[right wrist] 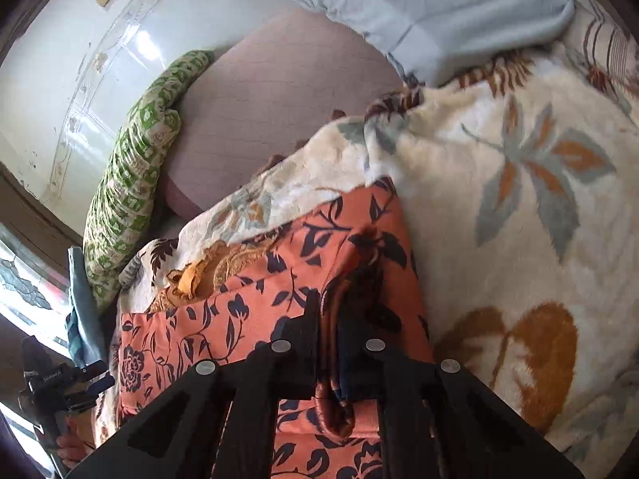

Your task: Fold small clothes

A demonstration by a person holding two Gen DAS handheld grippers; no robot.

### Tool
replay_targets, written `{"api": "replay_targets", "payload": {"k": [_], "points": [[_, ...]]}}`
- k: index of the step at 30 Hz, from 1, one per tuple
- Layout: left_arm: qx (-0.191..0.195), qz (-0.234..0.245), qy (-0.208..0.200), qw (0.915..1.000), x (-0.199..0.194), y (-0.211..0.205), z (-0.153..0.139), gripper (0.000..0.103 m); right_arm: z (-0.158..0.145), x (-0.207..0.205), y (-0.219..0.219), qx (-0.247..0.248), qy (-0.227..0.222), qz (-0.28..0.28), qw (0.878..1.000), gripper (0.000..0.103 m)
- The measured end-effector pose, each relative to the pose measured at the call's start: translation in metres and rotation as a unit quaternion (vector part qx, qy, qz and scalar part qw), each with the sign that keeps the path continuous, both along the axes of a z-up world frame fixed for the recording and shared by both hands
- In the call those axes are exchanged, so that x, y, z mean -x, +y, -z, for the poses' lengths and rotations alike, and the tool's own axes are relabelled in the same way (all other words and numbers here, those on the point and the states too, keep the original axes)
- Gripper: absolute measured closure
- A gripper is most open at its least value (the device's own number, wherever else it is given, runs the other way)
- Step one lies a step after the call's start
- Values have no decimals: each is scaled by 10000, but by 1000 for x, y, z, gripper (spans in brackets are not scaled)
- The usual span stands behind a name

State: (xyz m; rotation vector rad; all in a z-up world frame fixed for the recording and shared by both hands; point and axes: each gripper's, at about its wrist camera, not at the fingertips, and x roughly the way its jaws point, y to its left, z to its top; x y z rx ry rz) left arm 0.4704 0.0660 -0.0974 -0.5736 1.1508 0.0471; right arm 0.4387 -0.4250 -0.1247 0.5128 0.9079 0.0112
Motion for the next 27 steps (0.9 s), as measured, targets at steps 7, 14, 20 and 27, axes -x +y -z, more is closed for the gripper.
{"api": "replay_targets", "payload": {"k": [7,14,20,27], "points": [[-275,409,289,9984,-2,-10,17,66,9,6,-4,402,523,-70,9978,83],[31,486,153,9987,87,44,-4,60,-23,100,-20,78,319,-131,9994,62],[242,837,306,9957,165,73,-13,57,-20,186,-25,-188,741,-94,9970,55],[336,1298,284,9906,232,95,-24,53,-10,263,-19,-212,1086,-299,9934,49]]}}
